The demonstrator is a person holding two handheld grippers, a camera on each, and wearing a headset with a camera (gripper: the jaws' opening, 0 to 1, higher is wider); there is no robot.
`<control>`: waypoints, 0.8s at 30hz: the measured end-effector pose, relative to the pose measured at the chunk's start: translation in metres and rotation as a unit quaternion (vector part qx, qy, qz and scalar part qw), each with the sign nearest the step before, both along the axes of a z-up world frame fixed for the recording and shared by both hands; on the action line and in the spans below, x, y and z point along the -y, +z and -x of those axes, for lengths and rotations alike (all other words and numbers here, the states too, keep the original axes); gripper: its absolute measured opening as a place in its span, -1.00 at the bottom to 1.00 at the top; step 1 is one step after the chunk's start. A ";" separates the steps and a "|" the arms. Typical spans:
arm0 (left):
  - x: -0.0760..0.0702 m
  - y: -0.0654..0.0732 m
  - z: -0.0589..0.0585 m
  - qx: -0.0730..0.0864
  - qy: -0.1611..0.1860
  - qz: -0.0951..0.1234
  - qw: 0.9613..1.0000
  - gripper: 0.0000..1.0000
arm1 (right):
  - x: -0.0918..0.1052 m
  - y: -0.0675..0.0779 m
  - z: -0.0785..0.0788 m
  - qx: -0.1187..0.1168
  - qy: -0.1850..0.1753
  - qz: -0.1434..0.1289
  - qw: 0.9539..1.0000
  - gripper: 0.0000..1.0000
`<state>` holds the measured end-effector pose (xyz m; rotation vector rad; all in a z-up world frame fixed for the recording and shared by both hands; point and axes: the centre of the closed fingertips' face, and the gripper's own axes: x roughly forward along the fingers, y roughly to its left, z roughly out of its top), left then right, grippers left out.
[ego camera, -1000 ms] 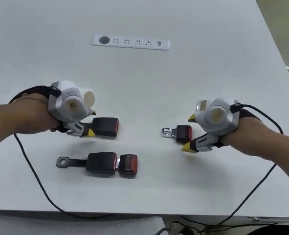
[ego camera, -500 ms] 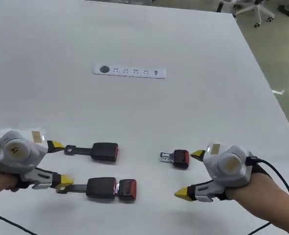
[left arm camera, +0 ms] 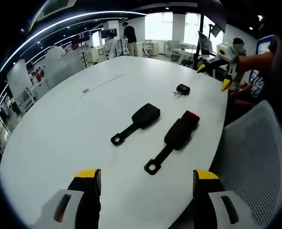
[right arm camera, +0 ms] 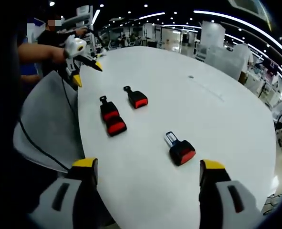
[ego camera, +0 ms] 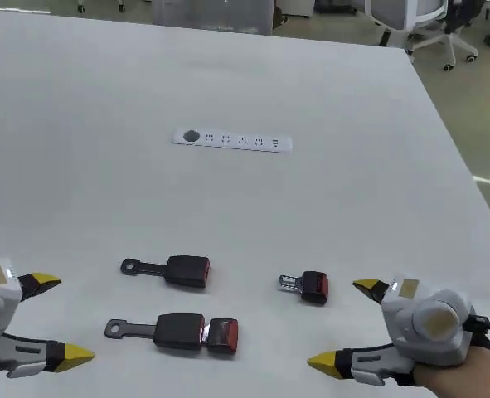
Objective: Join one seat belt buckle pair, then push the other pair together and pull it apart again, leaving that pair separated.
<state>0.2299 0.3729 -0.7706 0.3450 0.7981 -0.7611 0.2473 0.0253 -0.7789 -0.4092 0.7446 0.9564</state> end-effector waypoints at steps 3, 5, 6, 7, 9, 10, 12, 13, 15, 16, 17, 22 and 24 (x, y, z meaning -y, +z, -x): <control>-0.003 0.004 0.002 0.006 0.015 0.009 1.000 0.82 | 0.001 0.002 0.001 0.010 -0.008 -0.004 1.000 0.98; -0.004 0.005 0.003 0.005 0.021 0.010 1.000 0.90 | 0.001 0.004 0.000 0.014 -0.013 -0.006 1.000 1.00; -0.004 0.005 0.003 0.008 0.022 0.011 1.000 0.96 | 0.001 0.004 0.000 0.016 -0.016 -0.008 1.000 1.00; -0.004 0.006 0.003 0.009 0.022 0.012 1.000 1.00 | 0.000 0.005 0.000 0.016 -0.019 -0.010 1.000 1.00; -0.003 0.006 0.004 0.010 0.022 0.015 1.000 1.00 | 0.000 0.005 -0.001 0.016 -0.026 -0.012 0.999 1.00; -0.004 0.006 0.003 0.010 0.025 0.016 1.000 1.00 | -0.002 0.006 0.000 0.018 -0.029 -0.015 0.999 1.00; -0.004 0.006 0.002 0.014 0.030 0.016 0.999 1.00 | -0.003 0.007 0.001 0.020 -0.033 -0.016 0.999 1.00; -0.004 0.006 0.003 0.013 0.030 0.018 0.999 1.00 | -0.004 0.007 0.002 0.021 -0.033 -0.016 0.999 1.00; -0.002 0.005 0.004 0.012 0.028 0.019 0.999 1.00 | -0.006 0.006 0.004 0.020 -0.033 -0.017 0.999 0.99; -0.002 0.004 0.005 0.010 0.027 0.018 0.999 1.00 | -0.006 0.006 0.004 0.020 -0.034 -0.017 0.999 0.99; -0.002 0.005 0.005 0.009 0.027 0.018 0.999 1.00 | -0.006 0.006 0.004 0.020 -0.035 -0.018 0.999 0.98; 0.000 0.015 0.001 0.006 0.040 0.046 0.998 1.00 | -0.007 0.005 0.001 0.023 -0.042 -0.021 0.999 0.92; -0.001 0.015 0.001 0.006 0.037 0.040 0.998 1.00 | -0.006 0.005 -0.002 0.024 -0.041 -0.018 0.999 0.93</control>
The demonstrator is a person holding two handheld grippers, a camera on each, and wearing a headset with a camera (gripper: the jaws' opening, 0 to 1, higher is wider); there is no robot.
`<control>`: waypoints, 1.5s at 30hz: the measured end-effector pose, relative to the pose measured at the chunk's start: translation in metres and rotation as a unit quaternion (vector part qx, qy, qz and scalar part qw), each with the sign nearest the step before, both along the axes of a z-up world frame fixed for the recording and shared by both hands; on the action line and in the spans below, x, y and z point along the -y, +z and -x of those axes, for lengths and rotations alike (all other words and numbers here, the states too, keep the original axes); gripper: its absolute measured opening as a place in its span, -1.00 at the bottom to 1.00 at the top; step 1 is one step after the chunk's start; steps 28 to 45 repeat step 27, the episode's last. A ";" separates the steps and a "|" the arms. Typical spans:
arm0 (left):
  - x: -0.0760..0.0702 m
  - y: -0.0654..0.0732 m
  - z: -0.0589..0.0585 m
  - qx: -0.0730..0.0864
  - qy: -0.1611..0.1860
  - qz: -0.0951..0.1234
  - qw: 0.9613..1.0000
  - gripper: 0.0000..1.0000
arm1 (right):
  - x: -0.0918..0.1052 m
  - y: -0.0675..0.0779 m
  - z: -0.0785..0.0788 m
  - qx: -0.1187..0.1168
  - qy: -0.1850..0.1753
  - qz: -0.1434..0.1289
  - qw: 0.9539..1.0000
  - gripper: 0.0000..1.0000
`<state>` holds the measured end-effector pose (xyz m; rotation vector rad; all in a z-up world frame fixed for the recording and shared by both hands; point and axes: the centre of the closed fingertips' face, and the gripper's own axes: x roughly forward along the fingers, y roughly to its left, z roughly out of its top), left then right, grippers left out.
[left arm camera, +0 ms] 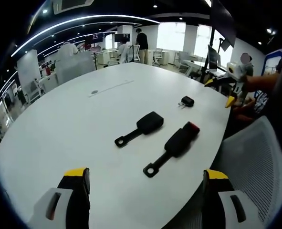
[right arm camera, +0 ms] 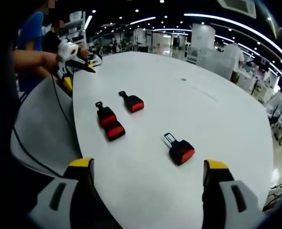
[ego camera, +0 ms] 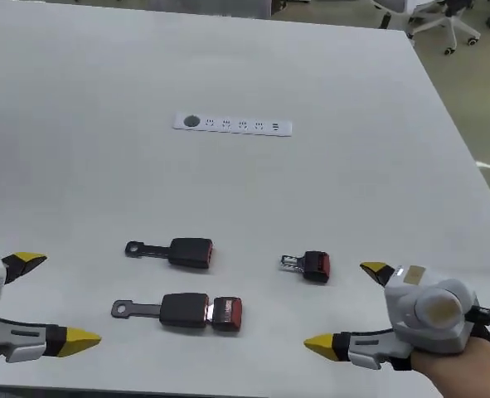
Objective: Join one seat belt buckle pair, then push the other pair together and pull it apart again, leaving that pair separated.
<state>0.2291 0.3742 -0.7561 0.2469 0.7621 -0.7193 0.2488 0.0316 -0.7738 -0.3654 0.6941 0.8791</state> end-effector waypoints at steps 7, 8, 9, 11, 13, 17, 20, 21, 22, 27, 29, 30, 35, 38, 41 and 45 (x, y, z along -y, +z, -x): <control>-0.003 0.000 0.003 0.000 0.005 0.002 1.000 1.00 | 0.001 0.003 -0.005 0.004 0.003 -0.003 1.000 0.85; -0.001 0.000 0.005 -0.003 0.003 0.006 1.000 1.00 | 0.002 0.002 -0.006 0.001 0.002 -0.002 1.000 0.86; 0.000 0.000 0.006 -0.004 0.002 0.005 1.000 1.00 | 0.003 0.001 -0.006 -0.001 0.002 -0.003 1.000 0.88; 0.000 -0.002 0.008 -0.006 -0.002 0.001 1.000 1.00 | 0.004 0.001 -0.005 -0.001 0.003 -0.001 1.000 0.90; -0.001 -0.002 0.008 -0.006 -0.003 -0.004 1.000 1.00 | 0.004 0.001 -0.003 -0.003 0.001 -0.001 1.000 0.90; -0.002 -0.001 0.009 -0.003 0.003 -0.002 1.000 1.00 | 0.003 0.000 0.001 -0.005 0.000 -0.005 1.000 0.91; -0.001 -0.003 0.013 -0.006 0.000 -0.003 1.000 1.00 | 0.001 -0.001 0.004 -0.007 0.002 -0.005 1.000 0.91; 0.000 -0.003 0.014 -0.007 0.000 -0.002 1.000 1.00 | 0.001 -0.001 0.005 -0.008 0.003 -0.005 1.000 0.91; 0.000 -0.003 0.015 -0.009 0.001 0.000 1.000 1.00 | 0.001 -0.002 0.005 -0.009 0.003 -0.005 1.000 0.91; 0.001 -0.003 0.017 -0.009 0.000 -0.002 1.000 1.00 | 0.003 -0.002 0.007 -0.009 0.004 -0.003 1.000 0.92; 0.001 -0.003 0.017 -0.009 0.000 -0.002 1.000 1.00 | 0.003 -0.002 0.007 -0.009 0.004 -0.003 1.000 0.92; 0.001 -0.003 0.017 -0.009 0.000 -0.002 1.000 1.00 | 0.003 -0.002 0.007 -0.009 0.004 -0.003 1.000 0.92; 0.001 -0.003 0.017 -0.009 0.000 -0.002 1.000 1.00 | 0.003 -0.002 0.007 -0.009 0.004 -0.003 1.000 0.92; 0.001 -0.003 0.017 -0.009 0.000 -0.002 1.000 1.00 | 0.003 -0.002 0.007 -0.009 0.004 -0.003 1.000 0.92; 0.001 -0.003 0.017 -0.009 0.000 -0.002 1.000 1.00 | 0.003 -0.002 0.007 -0.009 0.004 -0.003 1.000 0.92; 0.001 -0.003 0.017 -0.009 0.000 -0.002 1.000 1.00 | 0.003 -0.002 0.007 -0.009 0.004 -0.003 1.000 0.92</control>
